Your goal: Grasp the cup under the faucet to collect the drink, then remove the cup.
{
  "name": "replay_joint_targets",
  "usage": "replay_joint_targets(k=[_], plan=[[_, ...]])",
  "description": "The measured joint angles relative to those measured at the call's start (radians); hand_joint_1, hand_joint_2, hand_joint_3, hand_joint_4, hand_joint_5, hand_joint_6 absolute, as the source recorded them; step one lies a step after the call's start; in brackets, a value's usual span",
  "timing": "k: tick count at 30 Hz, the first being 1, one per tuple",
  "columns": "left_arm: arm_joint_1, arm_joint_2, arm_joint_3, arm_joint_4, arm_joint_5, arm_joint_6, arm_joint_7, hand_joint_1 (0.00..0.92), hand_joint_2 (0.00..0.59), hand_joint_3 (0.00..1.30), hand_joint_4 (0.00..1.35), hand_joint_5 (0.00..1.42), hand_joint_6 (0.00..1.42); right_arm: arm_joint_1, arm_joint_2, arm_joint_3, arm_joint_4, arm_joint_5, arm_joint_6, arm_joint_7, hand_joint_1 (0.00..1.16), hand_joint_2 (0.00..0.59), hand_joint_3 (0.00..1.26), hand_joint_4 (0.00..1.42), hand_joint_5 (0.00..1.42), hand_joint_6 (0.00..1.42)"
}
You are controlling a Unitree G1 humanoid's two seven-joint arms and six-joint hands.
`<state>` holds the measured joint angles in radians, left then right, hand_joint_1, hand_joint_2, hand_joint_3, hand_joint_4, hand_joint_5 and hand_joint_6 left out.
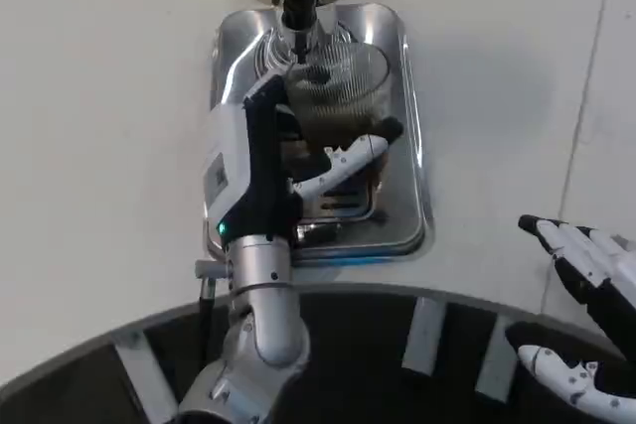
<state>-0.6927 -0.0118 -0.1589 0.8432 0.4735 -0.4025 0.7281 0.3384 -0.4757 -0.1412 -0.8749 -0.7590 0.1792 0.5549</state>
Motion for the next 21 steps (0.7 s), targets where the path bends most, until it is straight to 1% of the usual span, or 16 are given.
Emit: replay_joint_targets(k=[3, 6, 9, 10, 11, 13, 14, 16, 21], plan=[[0.011, 0.003, 0.004, -0.016, -0.008, -0.002, 0.003, 0.743, 0.042, 1.16, 1.24, 1.35, 1.42, -0.003, 0.004, 0.011, 0.0, -0.005, 0.01, 0.005, 0.19, 0.47, 0.0, 0.0, 0.0, 0.0], [0.038, 0.011, 0.003, -0.049, -0.008, -0.007, -0.001, 0.748, 0.042, 1.18, 1.26, 1.35, 1.42, -0.012, 0.004, 0.028, 0.0, -0.006, 0.015, 0.008, 0.19, 0.471, 0.0, 0.0, 0.0, 0.0], [0.083, 0.023, -0.001, -0.104, -0.002, -0.006, -0.012, 0.748, 0.042, 1.19, 1.26, 1.35, 1.42, -0.024, 0.003, 0.031, 0.001, -0.004, 0.015, 0.01, 0.19, 0.472, 0.0, 0.0, 0.0, 0.0], [0.101, 0.033, -0.003, -0.129, 0.002, -0.006, -0.02, 0.748, 0.042, 1.19, 1.26, 1.35, 1.42, -0.027, 0.003, 0.031, 0.002, -0.003, 0.015, 0.01, 0.19, 0.472, 0.0, 0.0, 0.0, 0.0], [0.141, 0.054, -0.007, -0.179, 0.01, -0.007, -0.036, 0.751, 0.035, 1.19, 1.26, 1.34, 1.42, -0.03, 0.003, 0.029, 0.003, -0.001, 0.015, 0.01, 0.19, 0.472, 0.0, 0.0, 0.0, 0.0], [0.174, 0.071, -0.006, -0.216, 0.01, -0.004, -0.049, 0.75, 0.031, 1.2, 1.27, 1.33, 1.42, -0.034, 0.002, 0.026, 0.004, 0.001, 0.014, 0.009, 0.18, 0.472, 0.0, 0.0, 0.0, 0.0], [0.215, 0.089, -0.002, -0.279, 0.009, -0.002, -0.073, 0.749, 0.03, 1.2, 1.27, 1.33, 1.42, -0.039, 0.002, 0.024, 0.004, 0.005, 0.01, 0.008, 0.18, 0.472, 0.0, 0.0, 0.0, 0.0], [0.267, 0.114, 0.006, -0.35, 0.009, 0.0, -0.097, 0.749, 0.029, 1.2, 1.28, 1.33, 1.42, -0.044, 0.002, 0.019, 0.005, 0.009, 0.005, -0.001, 0.18, 0.475, 0.0, 0.0, 0.0, 0.0], [0.378, 0.149, 0.031, -0.509, 0.009, 0.019, -0.148, 0.745, 0.03, 1.2, 1.26, 1.33, 1.42, -0.058, -0.001, 0.018, 0.02, 0.022, -0.028, -0.026, 0.19, 0.495, 0.0, 0.0, 0.0, 0.0]])
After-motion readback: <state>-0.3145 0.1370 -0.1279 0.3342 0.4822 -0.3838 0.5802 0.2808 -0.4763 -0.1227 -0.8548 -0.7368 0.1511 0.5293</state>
